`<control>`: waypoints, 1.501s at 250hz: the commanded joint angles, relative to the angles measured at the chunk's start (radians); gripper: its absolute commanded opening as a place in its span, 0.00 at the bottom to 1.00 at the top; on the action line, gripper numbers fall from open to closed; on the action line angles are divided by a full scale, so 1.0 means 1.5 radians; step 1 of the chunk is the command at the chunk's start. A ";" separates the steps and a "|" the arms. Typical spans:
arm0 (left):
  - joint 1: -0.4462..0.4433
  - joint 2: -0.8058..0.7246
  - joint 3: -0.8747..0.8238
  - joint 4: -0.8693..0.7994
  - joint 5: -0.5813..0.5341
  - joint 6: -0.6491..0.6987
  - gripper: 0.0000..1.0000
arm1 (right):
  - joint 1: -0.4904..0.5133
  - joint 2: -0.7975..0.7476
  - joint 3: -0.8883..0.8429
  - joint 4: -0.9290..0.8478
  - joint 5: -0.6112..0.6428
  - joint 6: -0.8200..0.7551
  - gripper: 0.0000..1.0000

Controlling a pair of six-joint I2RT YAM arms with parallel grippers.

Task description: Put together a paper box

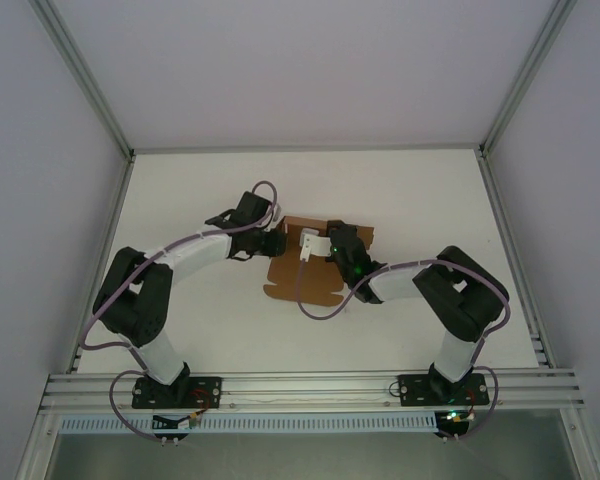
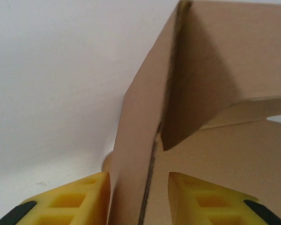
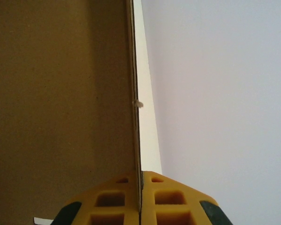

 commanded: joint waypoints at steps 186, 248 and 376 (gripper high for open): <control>0.194 0.057 0.110 -0.028 -0.049 -0.077 0.92 | 0.000 0.003 -0.028 0.041 -0.023 -0.039 0.00; 0.117 0.037 -0.005 0.121 0.078 -0.005 0.81 | 0.000 0.010 -0.027 0.035 -0.009 -0.038 0.00; 0.052 -0.019 -0.175 0.311 0.177 0.052 0.74 | 0.001 -0.023 0.001 -0.094 0.008 -0.017 0.00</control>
